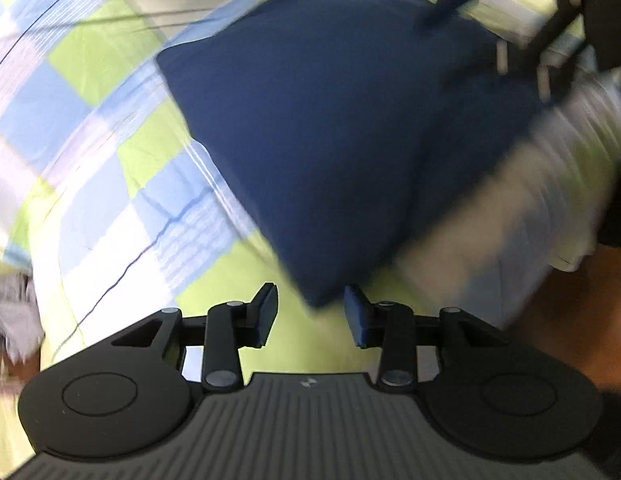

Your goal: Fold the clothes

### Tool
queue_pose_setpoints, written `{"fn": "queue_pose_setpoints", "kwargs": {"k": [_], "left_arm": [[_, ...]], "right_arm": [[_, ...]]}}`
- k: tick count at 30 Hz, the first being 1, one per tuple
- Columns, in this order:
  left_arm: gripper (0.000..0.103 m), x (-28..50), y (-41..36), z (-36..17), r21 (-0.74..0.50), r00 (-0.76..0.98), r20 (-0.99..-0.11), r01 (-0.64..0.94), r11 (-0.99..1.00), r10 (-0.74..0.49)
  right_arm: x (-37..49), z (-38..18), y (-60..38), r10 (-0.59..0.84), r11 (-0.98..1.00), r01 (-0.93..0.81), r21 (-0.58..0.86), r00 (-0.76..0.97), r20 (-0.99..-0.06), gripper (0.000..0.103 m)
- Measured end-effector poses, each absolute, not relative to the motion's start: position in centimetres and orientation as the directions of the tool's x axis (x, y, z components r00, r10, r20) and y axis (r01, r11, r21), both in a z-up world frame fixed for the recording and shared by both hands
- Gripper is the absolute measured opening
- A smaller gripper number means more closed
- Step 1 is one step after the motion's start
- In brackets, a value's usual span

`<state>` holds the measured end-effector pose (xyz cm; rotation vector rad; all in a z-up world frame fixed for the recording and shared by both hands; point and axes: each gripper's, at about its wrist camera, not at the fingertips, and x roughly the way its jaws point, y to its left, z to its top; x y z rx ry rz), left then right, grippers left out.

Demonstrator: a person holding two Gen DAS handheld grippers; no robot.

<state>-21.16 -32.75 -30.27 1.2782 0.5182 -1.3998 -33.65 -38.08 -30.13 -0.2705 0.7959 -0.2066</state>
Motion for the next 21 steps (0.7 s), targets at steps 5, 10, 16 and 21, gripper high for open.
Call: {"fn": "queue_pose_setpoints", "kwargs": {"k": [5, 10, 16, 21], "left_arm": [[0.045, -20.2, -31.4, -31.4, 0.35, 0.162, -0.875, 0.864, -0.362, -0.457], [0.045, -16.8, -33.3, -33.2, 0.372, 0.121, -0.852, 0.825, -0.425, -0.51], [0.046, -16.7, -33.9, -34.6, 0.47, 0.099, -0.808, 0.704, -0.533, -0.581], [0.046, -17.1, -34.0, -35.8, 0.612, 0.058, -0.745, 0.455, -0.647, -0.664]], "right_arm": [[-29.2, -33.8, -31.3, -0.323, 0.9, 0.021, -0.435, 0.702, -0.635, 0.035], [-28.1, -36.3, -29.8, -0.354, 0.836, -0.016, -0.549, 0.748, -0.561, 0.04], [-26.5, -38.6, -30.7, -0.384, 0.829, 0.006, -0.559, 0.733, -0.561, 0.008], [-26.9, -34.7, -33.1, -0.322, 0.908, 0.072, -0.413, 0.75, -0.578, 0.005]]}}
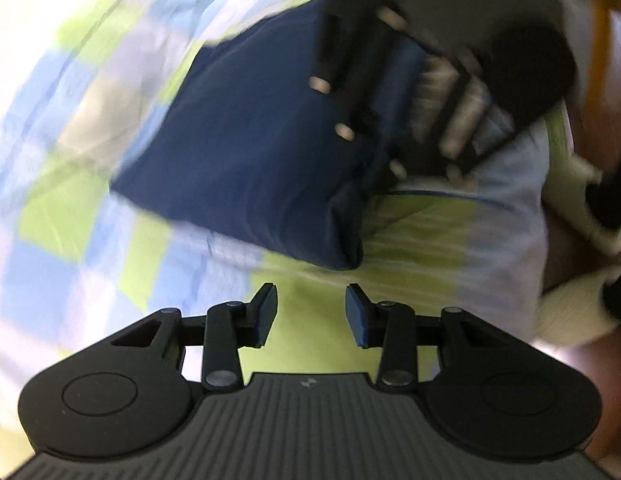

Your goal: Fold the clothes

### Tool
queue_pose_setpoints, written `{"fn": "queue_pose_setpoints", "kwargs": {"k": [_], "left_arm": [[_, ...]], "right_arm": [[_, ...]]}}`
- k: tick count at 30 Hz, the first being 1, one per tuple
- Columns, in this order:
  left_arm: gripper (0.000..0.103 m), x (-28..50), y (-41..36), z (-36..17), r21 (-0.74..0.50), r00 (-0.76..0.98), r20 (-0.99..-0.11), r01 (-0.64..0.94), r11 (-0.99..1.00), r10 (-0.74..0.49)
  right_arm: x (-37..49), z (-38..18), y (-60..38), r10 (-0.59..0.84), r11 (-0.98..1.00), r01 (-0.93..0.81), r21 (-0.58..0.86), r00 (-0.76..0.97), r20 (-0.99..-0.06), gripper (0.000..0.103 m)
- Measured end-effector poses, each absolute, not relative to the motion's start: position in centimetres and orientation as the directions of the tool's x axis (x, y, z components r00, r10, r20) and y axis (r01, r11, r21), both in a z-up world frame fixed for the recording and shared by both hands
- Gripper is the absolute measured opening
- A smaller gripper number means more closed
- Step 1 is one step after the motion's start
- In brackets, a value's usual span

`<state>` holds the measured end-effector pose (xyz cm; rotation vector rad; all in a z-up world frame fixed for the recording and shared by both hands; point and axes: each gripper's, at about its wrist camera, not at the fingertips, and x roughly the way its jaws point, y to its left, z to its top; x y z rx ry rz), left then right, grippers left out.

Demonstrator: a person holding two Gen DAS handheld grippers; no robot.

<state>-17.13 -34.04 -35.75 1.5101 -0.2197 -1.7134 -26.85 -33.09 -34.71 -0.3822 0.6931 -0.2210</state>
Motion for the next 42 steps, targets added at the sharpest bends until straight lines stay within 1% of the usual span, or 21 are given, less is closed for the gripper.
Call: {"fn": "queue_pose_setpoints", "kwargs": {"k": [1, 3, 6, 7, 8, 12, 13, 14, 15, 16, 17, 18, 20, 21, 25, 27, 30, 33, 36, 41, 42], "left_arm": [[0.046, -17.2, -34.1, -35.9, 0.621, 0.054, -0.74, 0.437, -0.65, -0.67], [0.047, -17.6, -34.5, -36.9, 0.704, 0.009, -0.681, 0.281, -0.652, -0.732], [0.047, -17.5, -35.3, -37.5, 0.78, -0.036, -0.603, 0.184, -0.598, -0.797], [0.053, -17.4, -35.5, -37.8, 0.803, -0.05, -0.577, 0.148, -0.577, -0.815], [0.056, -17.4, -35.4, -38.0, 0.814, -0.061, -0.565, 0.121, -0.568, -0.823], [0.055, -17.0, -34.7, -39.5, 0.843, -0.155, -0.536, -0.035, -0.537, -0.83], [0.053, -17.1, -34.8, -39.8, 0.832, -0.157, -0.551, -0.039, -0.553, -0.819], [0.039, -17.1, -35.0, -40.0, 0.822, -0.159, -0.567, -0.043, -0.568, -0.808], [0.033, -17.2, -35.2, -40.2, 0.81, -0.161, -0.583, -0.045, -0.585, -0.796], [0.029, -17.3, -36.2, -40.3, 0.775, -0.151, -0.625, -0.004, -0.632, -0.766], [0.023, -17.4, -36.4, -40.1, 0.766, -0.149, -0.633, 0.024, -0.643, -0.76], [0.023, -17.4, -36.6, -39.8, 0.755, -0.148, -0.641, 0.052, -0.653, -0.753], [0.023, -17.5, -39.0, -37.7, 0.672, -0.141, -0.69, 0.241, -0.7, -0.71], [0.023, -17.3, -40.2, -36.1, 0.617, -0.143, -0.707, 0.355, -0.703, -0.693], [0.024, -17.2, -42.5, -34.0, 0.521, -0.135, -0.735, 0.514, -0.681, -0.664], [0.025, -17.3, -42.9, -33.1, 0.481, -0.129, -0.749, 0.568, -0.668, -0.649], [0.026, -17.0, -43.8, -33.6, 0.45, -0.106, -0.765, 0.618, -0.645, -0.635], [0.026, -17.0, -42.6, -33.8, 0.442, -0.091, -0.771, 0.637, -0.631, -0.631], [0.027, -16.7, -42.4, -33.6, 0.41, -0.068, -0.786, 0.687, -0.6, -0.615], [0.027, -15.5, -41.7, -32.4, 0.384, -0.038, -0.804, 0.73, -0.566, -0.594], [0.027, -15.5, -41.8, -32.4, 0.383, -0.032, -0.807, 0.732, -0.563, -0.59]], "right_arm": [[-27.0, -34.1, -33.2, -0.319, 0.912, 0.08, -0.402, 0.753, -0.575, 0.005], [-27.2, -33.0, -33.6, -0.316, 0.918, 0.094, -0.384, 0.758, -0.57, 0.005], [-27.2, -32.3, -33.9, -0.311, 0.922, 0.094, -0.376, 0.758, -0.573, 0.005], [-27.2, -32.2, -33.9, -0.309, 0.923, 0.091, -0.374, 0.757, -0.576, 0.005], [-27.1, -32.3, -34.0, -0.302, 0.927, 0.09, -0.364, 0.755, -0.582, 0.005], [-26.9, -32.8, -34.1, -0.282, 0.935, 0.077, -0.346, 0.755, -0.592, 0.005], [-26.8, -32.9, -34.2, -0.281, 0.935, 0.077, -0.345, 0.754, -0.593, 0.005], [-26.7, -33.0, -34.2, -0.28, 0.936, 0.077, -0.344, 0.754, -0.594, 0.006], [-26.7, -33.2, -34.3, -0.28, 0.936, 0.077, -0.342, 0.754, -0.595, 0.008], [-27.3, -33.0, -34.2, -0.293, 0.934, 0.094, -0.344, 0.751, -0.592, 0.01], [-27.9, -32.9, -34.0, -0.307, 0.932, 0.111, -0.345, 0.748, -0.589, 0.022], [-28.5, -32.7, -33.9, -0.32, 0.93, 0.127, -0.346, 0.745, -0.585, 0.037], [-30.9, -32.6, -34.0, -0.392, 0.908, 0.195, -0.371, 0.708, -0.587, 0.048], [-32.7, -32.6, -34.3, -0.448, 0.886, 0.244, -0.395, 0.672, -0.59, 0.05], [-39.4, -34.1, -34.6, -0.577, 0.812, 0.263, -0.521, 0.492, -0.652, 0.055], [-43.6, -35.6, -34.3, -0.611, 0.777, 0.16, -0.608, 0.423, -0.669, 0.06], [-46.5, -37.6, -33.9, -0.654, 0.698, 0.043, -0.715, 0.444, -0.613, 0.068], [-47.6, -39.5, -34.5, -0.667, 0.605, -0.044, -0.795, 0.517, -0.536, 0.068], [-47.5, -40.9, -35.7, -0.682, 0.518, -0.052, -0.854, 0.577, -0.449, 0.068], [-46.9, -41.5, -37.2, -0.608, 0.503, -0.086, -0.86, 0.672, -0.423, 0.066], [-46.9, -41.6, -37.6, -0.588, 0.512, -0.095, -0.854, 0.686, -0.429, 0.057]]}}
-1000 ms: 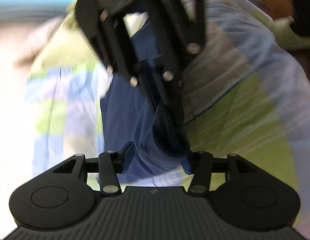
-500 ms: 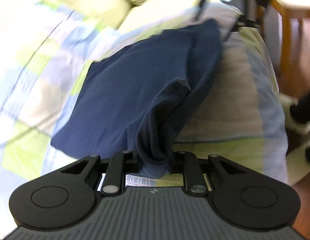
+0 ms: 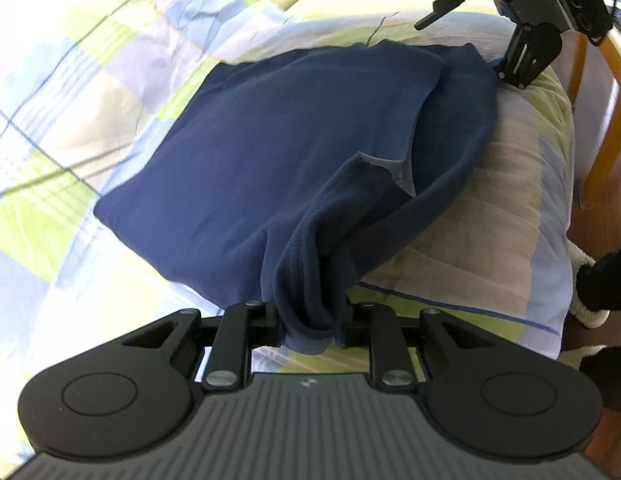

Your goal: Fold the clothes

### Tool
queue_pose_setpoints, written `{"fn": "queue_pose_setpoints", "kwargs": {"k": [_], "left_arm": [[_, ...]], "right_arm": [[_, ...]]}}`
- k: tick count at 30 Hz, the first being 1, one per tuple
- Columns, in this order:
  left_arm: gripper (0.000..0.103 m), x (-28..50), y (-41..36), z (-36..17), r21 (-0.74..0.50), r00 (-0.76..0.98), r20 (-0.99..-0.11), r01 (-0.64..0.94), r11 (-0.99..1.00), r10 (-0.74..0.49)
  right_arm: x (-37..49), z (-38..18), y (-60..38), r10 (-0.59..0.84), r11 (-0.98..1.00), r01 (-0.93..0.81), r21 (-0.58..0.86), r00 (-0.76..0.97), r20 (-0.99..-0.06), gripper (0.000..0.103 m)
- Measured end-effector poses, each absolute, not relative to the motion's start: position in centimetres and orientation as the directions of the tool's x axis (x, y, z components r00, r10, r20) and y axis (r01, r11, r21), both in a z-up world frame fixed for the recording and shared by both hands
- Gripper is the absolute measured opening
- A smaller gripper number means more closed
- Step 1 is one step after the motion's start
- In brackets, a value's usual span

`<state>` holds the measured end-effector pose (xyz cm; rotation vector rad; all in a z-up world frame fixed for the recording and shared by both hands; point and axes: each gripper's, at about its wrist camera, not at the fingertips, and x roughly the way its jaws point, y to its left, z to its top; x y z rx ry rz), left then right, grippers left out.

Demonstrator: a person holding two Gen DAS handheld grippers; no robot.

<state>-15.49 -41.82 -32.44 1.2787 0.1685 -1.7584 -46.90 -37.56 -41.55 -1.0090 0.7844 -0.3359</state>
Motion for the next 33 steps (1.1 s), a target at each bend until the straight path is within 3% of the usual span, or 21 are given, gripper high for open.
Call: {"fn": "queue_pose_setpoints", "kwargs": {"k": [1, 2, 3, 9, 12, 21, 29, 33], "left_arm": [[0.027, -15.5, -41.9, -32.5, 0.381, -0.026, -0.81, 0.735, -0.561, -0.585], [0.027, -15.6, -42.1, -32.5, 0.379, -0.019, -0.816, 0.738, -0.558, -0.578], [0.027, -15.7, -42.2, -32.5, 0.375, -0.029, -0.82, 0.727, -0.576, -0.571], [0.024, -15.3, -44.2, -30.1, 0.283, -0.026, -0.869, 0.794, -0.538, -0.495], [0.023, -14.8, -45.3, -28.0, 0.254, -0.031, -0.875, 0.82, -0.513, -0.483], [0.023, -10.3, -53.1, -22.8, 0.213, 0.002, -0.86, 0.909, -0.357, -0.509], [0.022, -4.5, -64.1, -22.6, 0.191, -0.006, -0.851, 0.928, -0.32, -0.526], [0.023, -2.3, -70.0, -24.9, 0.159, -0.018, -0.883, 0.929, -0.334, -0.469]], "right_arm": [[-46.8, -41.6, -37.9, -0.567, 0.521, -0.104, -0.847, 0.699, -0.435, 0.051], [-46.8, -41.2, -38.4, -0.546, 0.555, -0.116, -0.824, 0.697, -0.466, 0.035], [-46.5, -40.9, -38.8, -0.53, 0.591, -0.131, -0.796, 0.681, -0.505, 0.008], [-44.2, -35.2, -43.4, -0.314, 0.889, -0.084, -0.45, 0.603, -0.733, 0.004], [-43.9, -31.9, -46.3, -0.217, 0.951, -0.042, -0.306, 0.616, -0.757, 0.004], [-40.0, -25.0, -57.7, -0.215, 0.975, 0.087, -0.206, 0.626, -0.75, 0.004], [-36.9, -25.5, -68.8, -0.221, 0.96, 0.272, -0.07, 0.578, -0.786, 0.004], [-34.5, -27.0, -75.3, -0.181, 0.94, 0.342, 0.016, 0.535, -0.825, 0.004]]}}
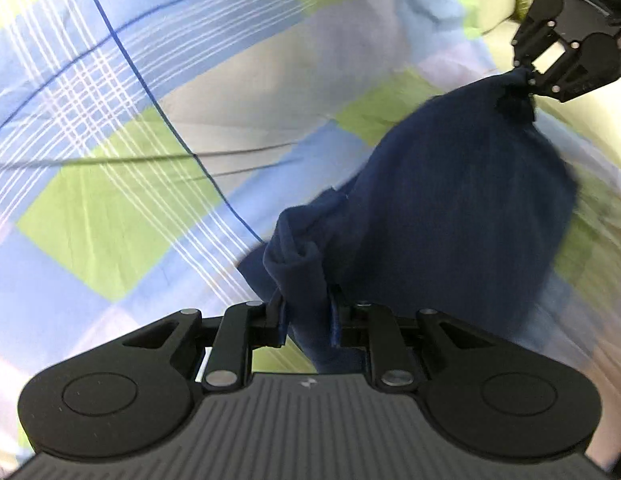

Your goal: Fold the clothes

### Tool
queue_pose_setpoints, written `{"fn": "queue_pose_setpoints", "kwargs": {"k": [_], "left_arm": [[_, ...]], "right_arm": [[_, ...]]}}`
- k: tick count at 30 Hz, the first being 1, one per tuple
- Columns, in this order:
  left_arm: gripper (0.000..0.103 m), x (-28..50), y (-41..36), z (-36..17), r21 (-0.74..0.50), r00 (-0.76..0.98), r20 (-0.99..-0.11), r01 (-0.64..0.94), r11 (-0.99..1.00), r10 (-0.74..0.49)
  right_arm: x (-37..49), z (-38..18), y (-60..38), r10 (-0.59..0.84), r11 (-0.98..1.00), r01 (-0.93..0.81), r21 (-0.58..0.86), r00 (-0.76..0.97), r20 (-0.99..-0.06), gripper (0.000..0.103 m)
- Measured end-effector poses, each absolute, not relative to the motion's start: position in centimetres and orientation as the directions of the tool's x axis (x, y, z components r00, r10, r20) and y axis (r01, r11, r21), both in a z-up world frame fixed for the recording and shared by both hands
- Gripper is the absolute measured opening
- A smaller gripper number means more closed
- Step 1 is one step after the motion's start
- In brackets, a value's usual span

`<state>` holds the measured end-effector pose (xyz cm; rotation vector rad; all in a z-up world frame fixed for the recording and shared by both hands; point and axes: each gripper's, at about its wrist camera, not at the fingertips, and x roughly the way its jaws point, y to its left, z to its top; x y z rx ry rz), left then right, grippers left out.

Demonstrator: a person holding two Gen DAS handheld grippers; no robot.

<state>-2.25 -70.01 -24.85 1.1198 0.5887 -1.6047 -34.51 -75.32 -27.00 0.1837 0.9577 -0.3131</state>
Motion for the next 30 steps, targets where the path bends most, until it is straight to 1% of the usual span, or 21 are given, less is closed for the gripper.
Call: {"fn": "queue_pose_setpoints", "kwargs": {"k": [3, 5, 7, 9, 10, 11, 12, 14, 15, 16, 17, 18, 19, 20, 21, 22, 23, 24, 25, 27, 30], "left_arm": [[0.023, -1.3, -72.5, -27.3, 0.114, -0.04, -0.909, 0.934, -0.339, -0.415], [0.024, -1.0, -72.9, -28.0, 0.104, -0.042, -0.911, 0.939, -0.329, -0.41], [0.024, -0.3, -73.1, -28.0, 0.078, -0.058, -0.903, 0.952, -0.295, -0.426], [0.03, 0.2, -73.0, -27.9, 0.058, -0.071, -0.897, 0.959, -0.276, -0.436], [0.036, 0.8, -73.0, -27.9, 0.053, -0.066, -0.891, 0.968, -0.247, -0.449], [0.039, 1.3, -73.0, -27.9, 0.047, -0.06, -0.885, 0.975, -0.218, -0.461], [0.041, 2.0, -72.9, -28.1, 0.028, -0.054, -0.89, 0.985, -0.173, -0.452], [0.041, 2.8, -72.7, -28.1, 0.006, -0.046, -0.894, 0.993, -0.116, -0.446], [0.041, 2.8, -72.3, -27.2, 0.011, -0.043, -0.885, 0.994, -0.113, -0.463], [0.04, 2.7, -71.9, -26.5, 0.045, -0.029, -0.873, 0.989, -0.14, -0.487], [0.04, 2.5, -71.6, -25.9, 0.08, -0.016, -0.86, 0.983, -0.167, -0.51], [0.041, 2.2, -71.6, -25.5, 0.108, -0.024, -0.86, 0.968, -0.228, -0.51], [0.042, 2.0, -71.7, -25.2, 0.135, -0.032, -0.86, 0.948, -0.288, -0.509], [0.042, 2.0, -71.8, -25.1, 0.134, -0.042, -0.864, 0.941, -0.309, -0.501], [0.043, 1.8, -71.9, -25.3, 0.124, -0.073, -0.882, 0.917, -0.378, -0.466], [0.043, 1.0, -72.3, -25.9, 0.116, -0.103, -0.911, 0.864, -0.489, -0.398], [0.043, 0.8, -72.4, -26.1, 0.128, -0.101, -0.915, 0.845, -0.518, -0.391], [0.043, 0.1, -72.5, -26.6, 0.175, -0.082, -0.917, 0.797, -0.578, -0.391], [0.043, -0.1, -72.8, -26.9, 0.201, -0.069, -0.916, 0.775, -0.599, -0.396], [0.043, 0.2, -73.8, -27.0, 0.203, -0.069, -0.915, 0.774, -0.6, -0.398], [0.043, 1.1, -75.1, -27.7, 0.143, -0.102, -0.928, 0.791, -0.594, -0.359]], "right_arm": [[-34.0, -29.2, -76.9, -0.118, 0.939, 0.338, 0.065, 0.494, -0.861, 0.004], [-33.4, -31.0, -78.1, -0.069, 0.94, 0.328, 0.099, 0.465, -0.883, 0.004], [-33.1, -31.5, -79.3, -0.058, 0.927, 0.353, 0.128, 0.472, -0.88, 0.004], [-33.2, -30.9, -80.1, -0.064, 0.913, 0.377, 0.154, 0.507, -0.86, 0.004], [-33.5, -30.8, -80.3, -0.067, 0.909, 0.385, 0.159, 0.513, -0.856, 0.004], [-33.5, -30.9, -80.8, -0.087, 0.891, 0.423, 0.166, 0.517, -0.851, 0.011], [-33.5, -31.6, -81.1, -0.144, 0.857, 0.501, 0.125, 0.464, -0.874, 0.027], [-33.4, -33.2, -81.7, -0.149, 0.833, 0.543, 0.106, 0.404, -0.903, 0.028], [-33.6, -33.9, -82.0, -0.147, 0.816, 0.57, 0.098, 0.368, -0.918, 0.032], [-33.8, -33.6, -81.9, -0.148, 0.81, 0.576, 0.112, 0.384, -0.911, 0.033], [-34.0, -33.2, -81.9, -0.149, 0.804, 0.581, 0.125, 0.401, -0.904, 0.036], [-34.0, -32.7, -81.7, -0.148, 0.81, 0.57, 0.134, 0.42, -0.895, 0.044], [-34.1, -32.2, -81.6, -0.145, 0.817, 0.559, 0.143, 0.44, -0.886, 0.048], [-33.9, -31.8, -81.3, -0.124, 0.835, 0.525, 0.163, 0.47, -0.874, 0.052], [-33.8, -31.3, -81.1, -0.102, 0.852, 0.491, 0.182, 0.498, -0.861, 0.052], [-33.6, -31.4, -81.1, -0.099, 0.859, 0.48, 0.18, 0.5, -0.86, 0.052], [-33.1, -31.6, -81.1, -0.094, 0.874, 0.457, 0.164, 0.491, -0.866, 0.052], [-32.5, -31.9, -81.0, -0.09, 0.888, 0.435, 0.149, 0.482, -0.872, 0.053], [-32.4, -32.0, -81.1, -0.089, 0.893, 0.427, 0.142, 0.477, -0.874, 0.053], [-31.8, -32.8, -81.3, -0.075, 0.91, 0.394, 0.128, 0.46, -0.885, 0.052], [-32.7, -32.9, -81.7, -0.046, 0.903, 0.399, 0.163, 0.465, -0.884, 0.053]]}}
